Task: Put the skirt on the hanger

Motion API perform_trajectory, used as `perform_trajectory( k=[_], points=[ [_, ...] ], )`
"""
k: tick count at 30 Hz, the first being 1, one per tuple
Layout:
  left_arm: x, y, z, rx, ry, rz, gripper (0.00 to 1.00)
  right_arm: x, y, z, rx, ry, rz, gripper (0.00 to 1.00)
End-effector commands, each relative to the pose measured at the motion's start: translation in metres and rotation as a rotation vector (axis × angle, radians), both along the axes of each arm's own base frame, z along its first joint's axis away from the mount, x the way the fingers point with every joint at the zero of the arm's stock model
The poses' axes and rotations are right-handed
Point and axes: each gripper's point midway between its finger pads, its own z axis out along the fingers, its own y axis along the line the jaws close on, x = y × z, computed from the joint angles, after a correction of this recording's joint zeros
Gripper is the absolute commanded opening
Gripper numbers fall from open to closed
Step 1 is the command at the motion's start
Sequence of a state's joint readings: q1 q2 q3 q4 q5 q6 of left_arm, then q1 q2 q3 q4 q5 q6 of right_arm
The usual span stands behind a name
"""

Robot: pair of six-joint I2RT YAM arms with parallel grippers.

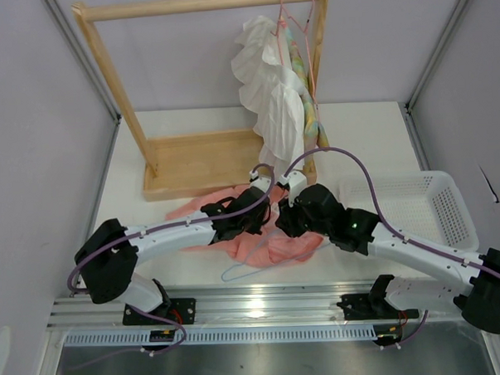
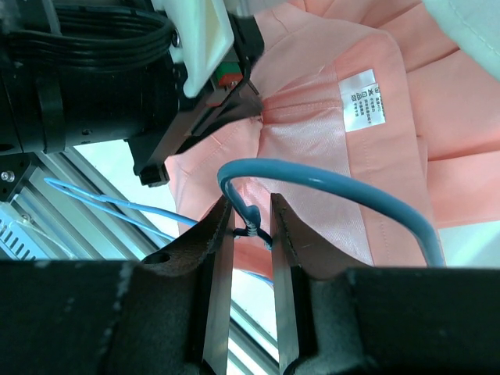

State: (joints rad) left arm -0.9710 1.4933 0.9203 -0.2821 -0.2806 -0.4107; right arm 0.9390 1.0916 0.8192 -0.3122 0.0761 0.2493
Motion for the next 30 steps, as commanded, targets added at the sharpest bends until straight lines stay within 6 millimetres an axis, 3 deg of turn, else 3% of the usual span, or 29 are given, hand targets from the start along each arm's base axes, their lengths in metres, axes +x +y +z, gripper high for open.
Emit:
perform_trajectory(
  k=[1, 8, 13, 18, 30],
  points=[
    [0.01, 0.012, 0.016, 0.025, -0.052, 0.068, 0.0, 0.006, -0.003, 0.014, 0.017, -0.059, -0.016, 0.0],
    [0.002, 0.052, 0.012, 0.046, -0.032, 0.179, 0.0, 0.007, -0.007, 0.018, 0.017, -0.076, -0.031, 0.0],
    [-0.008, 0.086, 0.007, 0.046, 0.004, 0.256, 0.0, 0.014, -0.007, 0.031, 0.036, -0.095, -0.073, 0.0],
    [-0.015, 0.106, 0.0, 0.024, 0.049, 0.3, 0.0, 0.026, -0.012, 0.044, 0.052, -0.11, -0.149, 0.0],
    [-0.034, 0.109, -0.017, -0.023, 0.129, 0.298, 0.0, 0.062, -0.039, 0.064, 0.089, -0.145, -0.389, 0.0]
  ],
)
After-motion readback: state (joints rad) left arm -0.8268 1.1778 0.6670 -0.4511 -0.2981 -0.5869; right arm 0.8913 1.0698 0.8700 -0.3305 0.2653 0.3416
